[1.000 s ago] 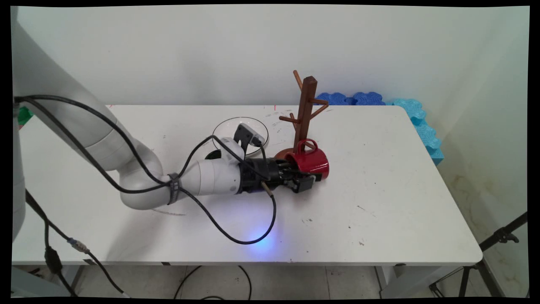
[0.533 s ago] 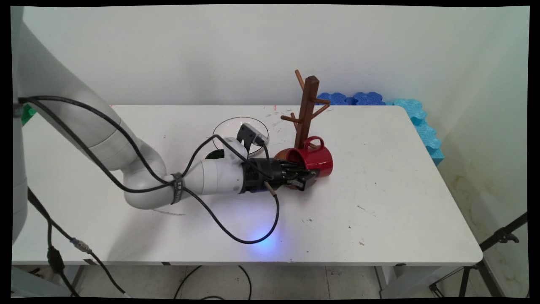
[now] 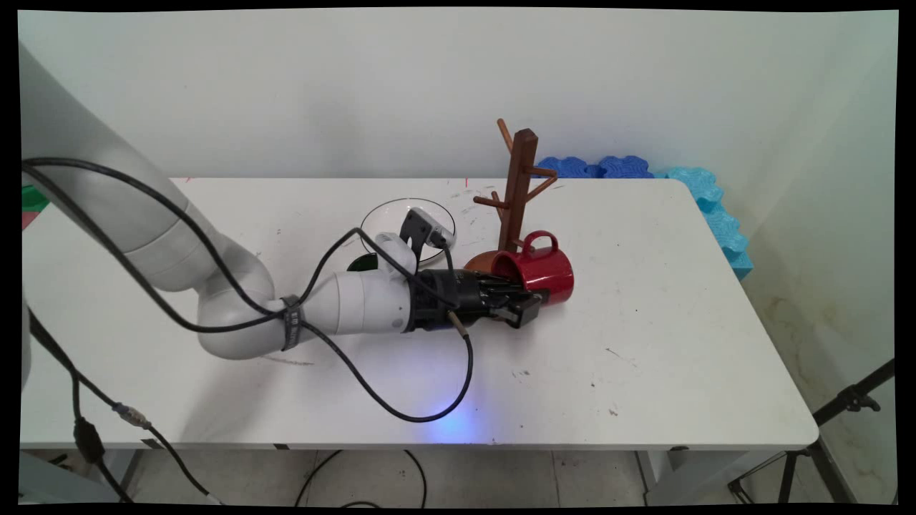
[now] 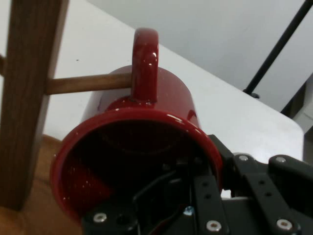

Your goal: Place the picked object on the table

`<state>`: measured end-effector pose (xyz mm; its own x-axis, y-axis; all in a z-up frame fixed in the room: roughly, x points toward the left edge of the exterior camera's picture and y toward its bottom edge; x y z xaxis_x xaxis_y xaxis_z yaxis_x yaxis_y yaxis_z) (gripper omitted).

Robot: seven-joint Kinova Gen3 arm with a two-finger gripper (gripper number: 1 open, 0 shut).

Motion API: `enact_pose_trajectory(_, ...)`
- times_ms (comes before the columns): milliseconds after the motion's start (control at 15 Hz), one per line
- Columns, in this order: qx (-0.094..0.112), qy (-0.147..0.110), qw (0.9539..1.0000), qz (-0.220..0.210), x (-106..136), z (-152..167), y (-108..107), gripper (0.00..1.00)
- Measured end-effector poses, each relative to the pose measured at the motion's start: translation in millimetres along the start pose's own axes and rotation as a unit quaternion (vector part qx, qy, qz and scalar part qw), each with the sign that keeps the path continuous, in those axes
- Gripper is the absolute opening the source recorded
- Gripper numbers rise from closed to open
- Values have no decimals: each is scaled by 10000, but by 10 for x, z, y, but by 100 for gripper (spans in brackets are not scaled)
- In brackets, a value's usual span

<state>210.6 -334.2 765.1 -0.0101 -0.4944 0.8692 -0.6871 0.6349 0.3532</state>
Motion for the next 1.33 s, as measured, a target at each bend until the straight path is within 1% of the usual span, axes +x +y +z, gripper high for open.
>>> enact_pose_trajectory(467, -160, -1, 9999, 10, 28, -182, 181, 0)
enact_pose_trajectory(667, -222, -78, 9997, 49, 20, -322, 272, 0)
enact_pose_trajectory(1000, -128, -343, 9991, 200, 48, -561, 329, 0)
enact_pose_trajectory(1200, -82, -465, 9985, 293, 125, -689, 381, 0)
enact_pose_trajectory(1333, -88, -520, 9979, 371, 205, -778, 437, 0)
